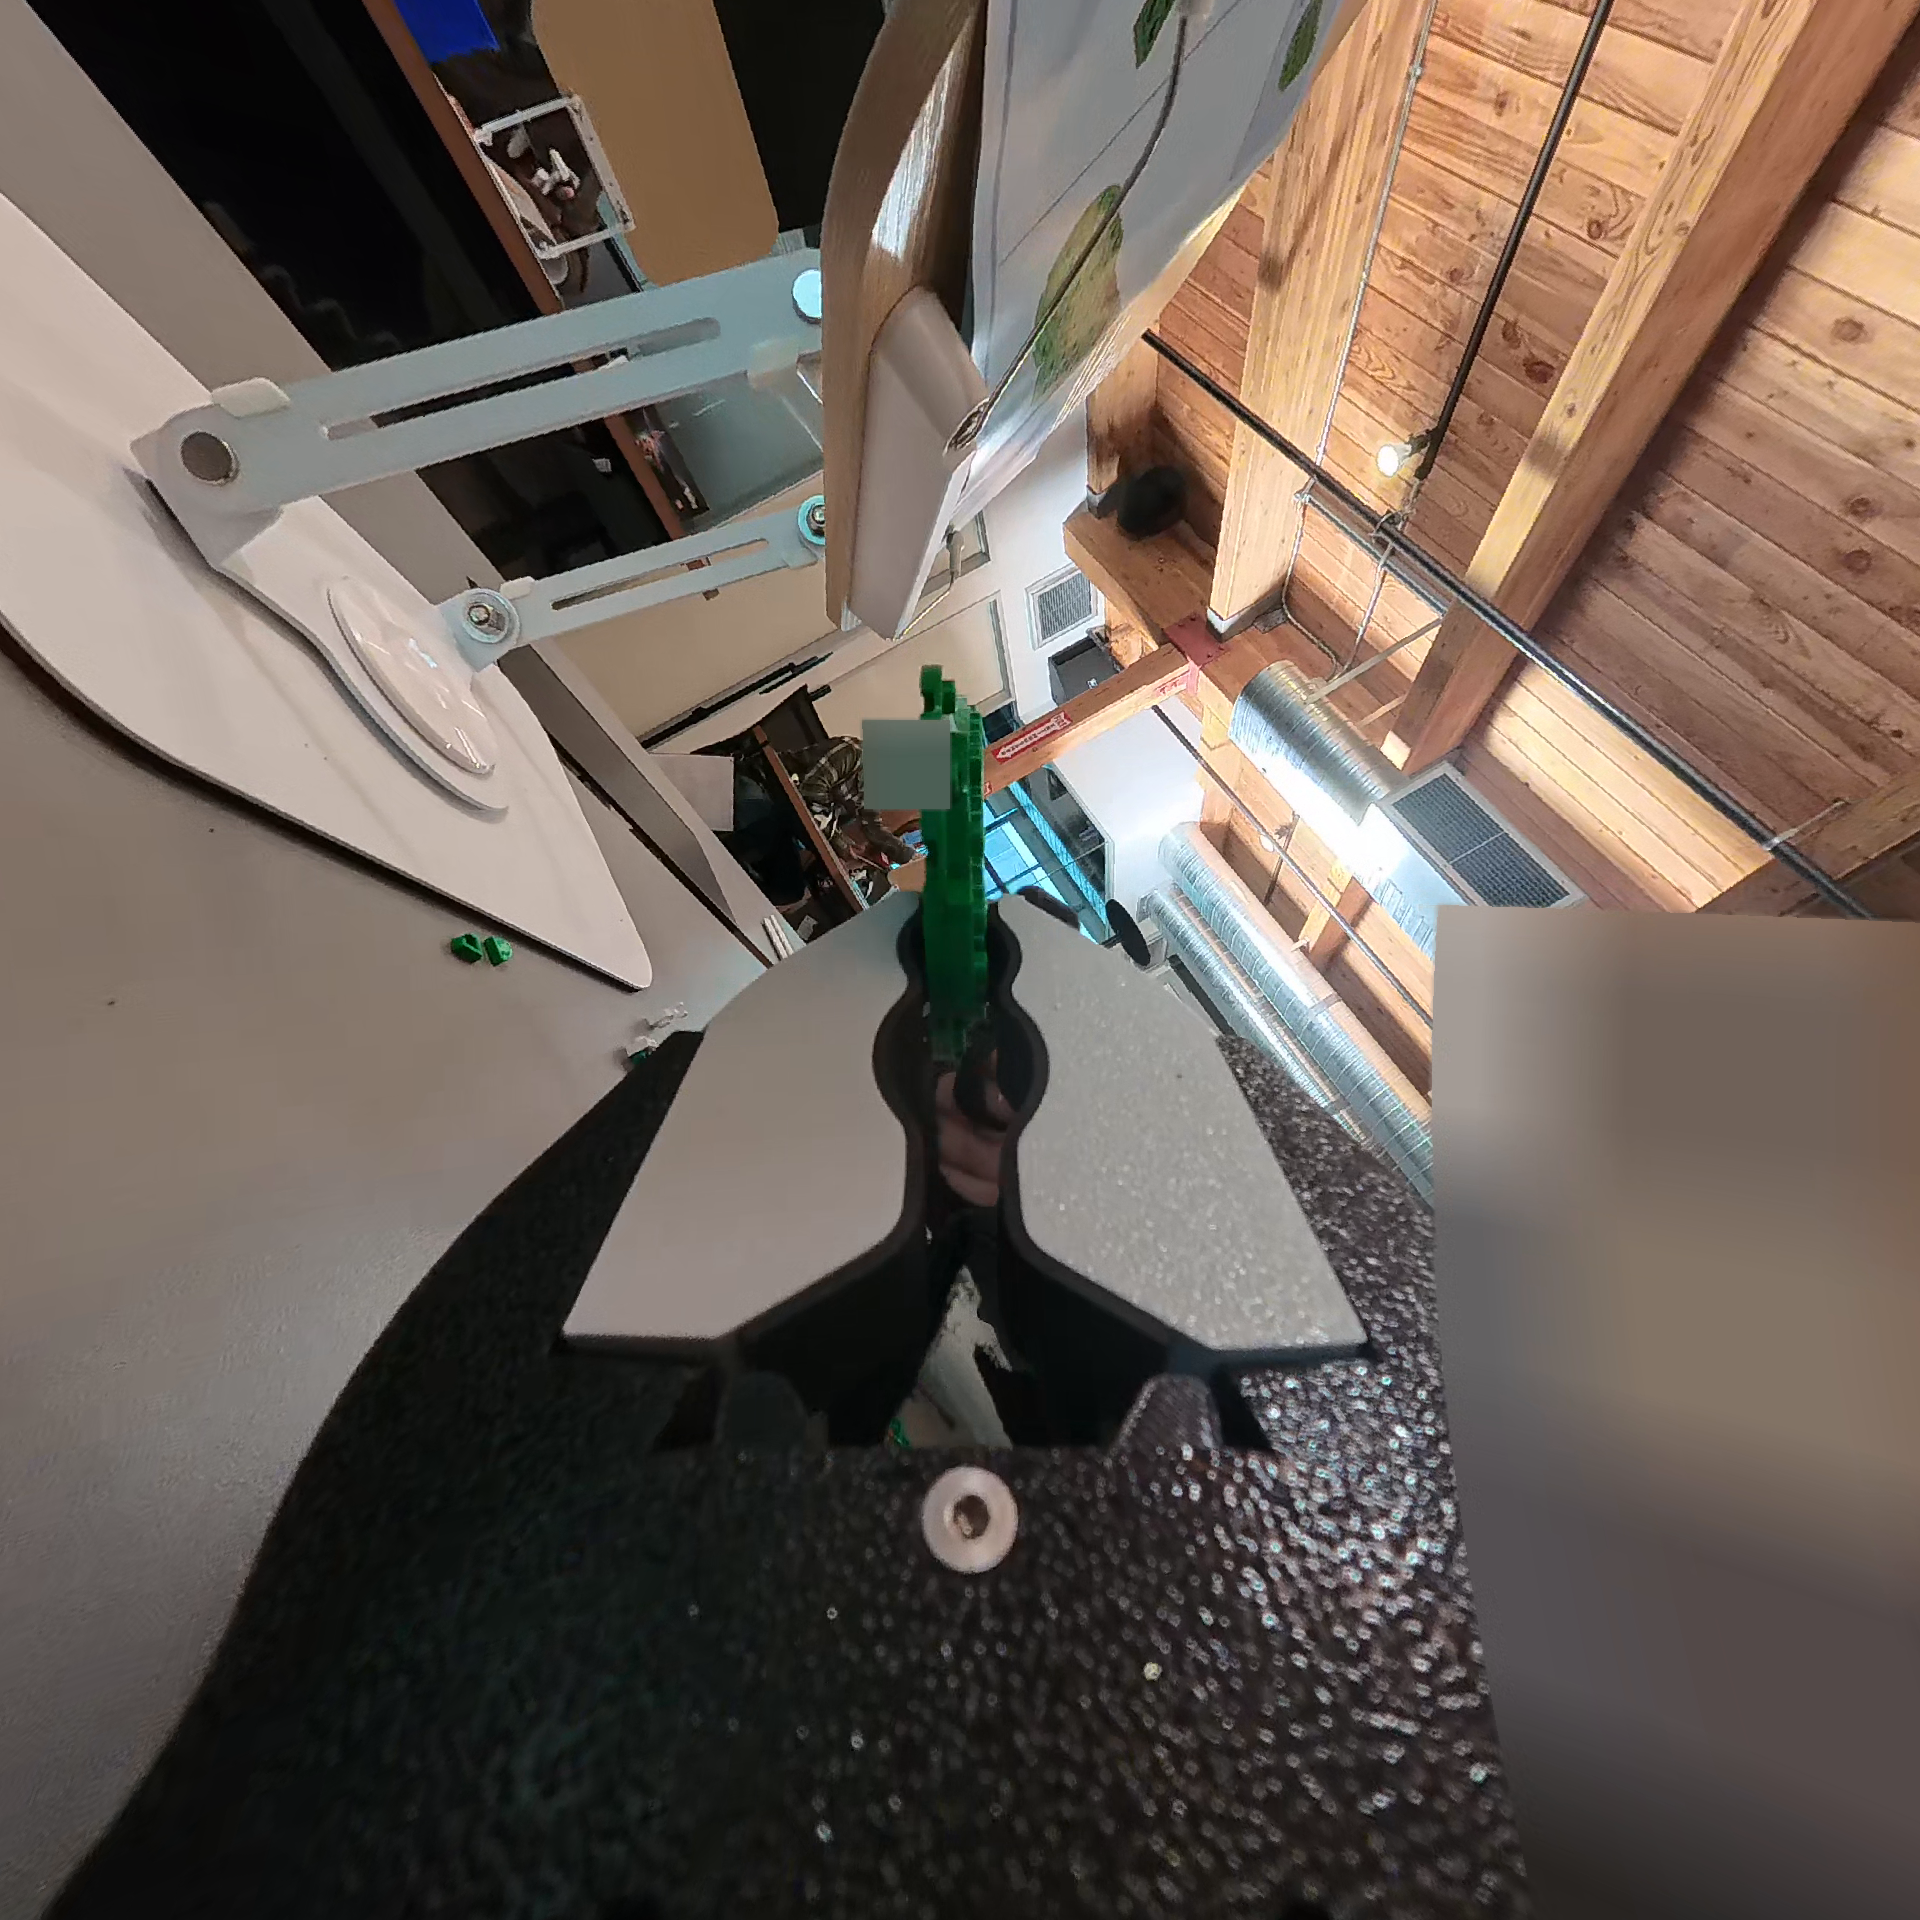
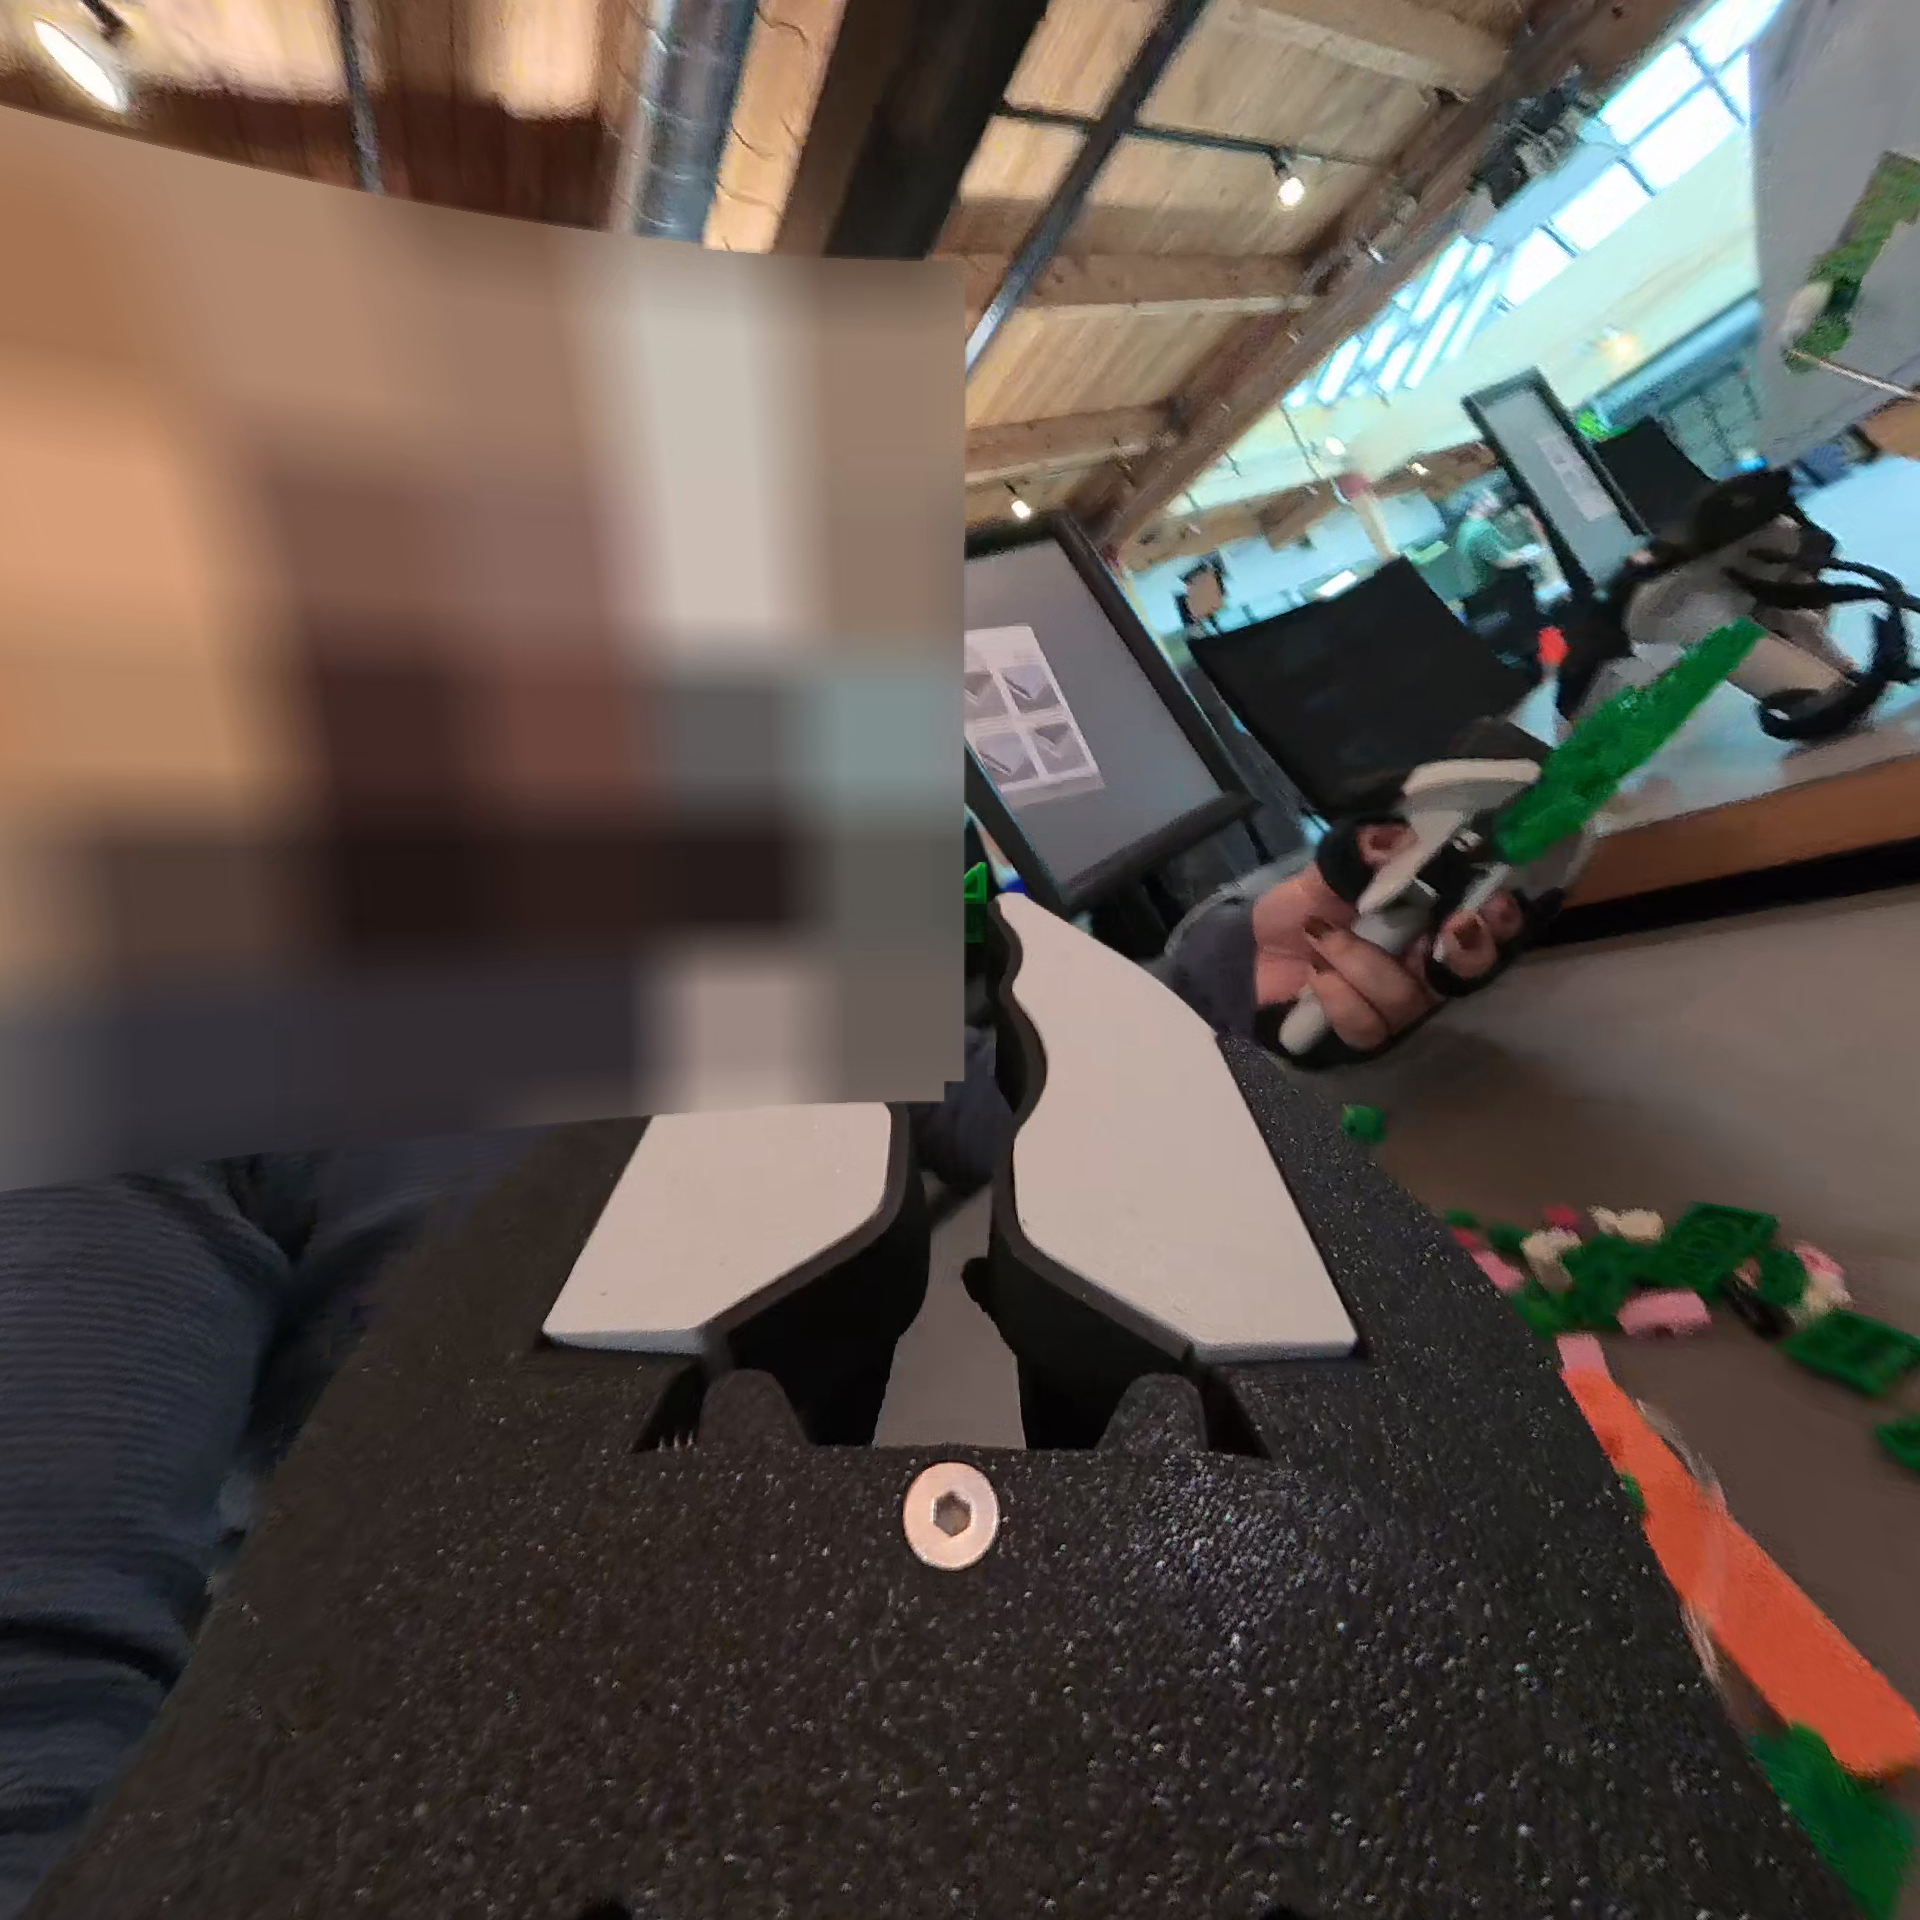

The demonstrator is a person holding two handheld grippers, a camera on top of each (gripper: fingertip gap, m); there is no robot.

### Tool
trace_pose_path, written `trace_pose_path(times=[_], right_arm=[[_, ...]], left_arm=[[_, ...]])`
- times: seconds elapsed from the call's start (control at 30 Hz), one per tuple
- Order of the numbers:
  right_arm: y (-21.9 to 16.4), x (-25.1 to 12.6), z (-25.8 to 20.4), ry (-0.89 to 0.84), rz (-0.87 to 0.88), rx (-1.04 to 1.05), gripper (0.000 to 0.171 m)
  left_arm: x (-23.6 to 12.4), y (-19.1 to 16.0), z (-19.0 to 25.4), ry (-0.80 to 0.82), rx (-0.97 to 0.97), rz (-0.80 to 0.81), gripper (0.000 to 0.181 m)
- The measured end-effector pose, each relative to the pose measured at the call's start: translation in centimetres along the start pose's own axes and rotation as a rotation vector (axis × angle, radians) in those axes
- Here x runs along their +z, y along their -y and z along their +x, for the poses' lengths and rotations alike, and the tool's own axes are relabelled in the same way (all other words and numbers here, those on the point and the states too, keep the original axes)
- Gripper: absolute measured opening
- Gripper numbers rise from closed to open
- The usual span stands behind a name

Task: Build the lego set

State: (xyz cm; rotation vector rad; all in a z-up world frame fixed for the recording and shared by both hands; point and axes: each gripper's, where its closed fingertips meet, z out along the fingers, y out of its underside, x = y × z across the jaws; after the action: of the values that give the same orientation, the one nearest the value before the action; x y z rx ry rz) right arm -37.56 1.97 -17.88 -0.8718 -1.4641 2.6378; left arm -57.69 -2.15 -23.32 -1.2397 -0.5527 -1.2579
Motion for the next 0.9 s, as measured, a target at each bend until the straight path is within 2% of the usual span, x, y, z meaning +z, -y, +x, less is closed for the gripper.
trace_pose_path(times=[0.1,0.3,0.37,0.43,0.6,0.9], right_arm=[[-2.1,-1.4,0.7,-0.207,-0.166,-0.019,0.007],[-9.7,-9.8,2.7,-0.809,-0.929,-0.055,0.007],[-10.7,-12.9,2.4,-0.948,-1.168,-0.068,0.007],[-11.3,-14.7,2.2,-1.020,-1.321,-0.052,0.007],[-12.0,-16.5,2.5,-1.080,-1.485,-0.051,0.008],[-11.1,-15.7,2.4,-1.059,-1.403,-0.046,0.016]], left_arm=[[0.1,-0.1,0.1,-0.006,-0.006,-0.003,0.007],[0.3,-0.4,0.0,-0.005,-0.010,-0.014,0.007],[0.3,-0.5,-0.1,-0.004,-0.010,-0.019,0.008],[0.4,-0.7,-0.2,0.000,-0.009,-0.025,0.008],[0.2,-0.4,-0.6,0.007,-0.018,-0.016,0.007],[0.2,-0.5,-0.8,0.014,-0.020,-0.021,0.008]])
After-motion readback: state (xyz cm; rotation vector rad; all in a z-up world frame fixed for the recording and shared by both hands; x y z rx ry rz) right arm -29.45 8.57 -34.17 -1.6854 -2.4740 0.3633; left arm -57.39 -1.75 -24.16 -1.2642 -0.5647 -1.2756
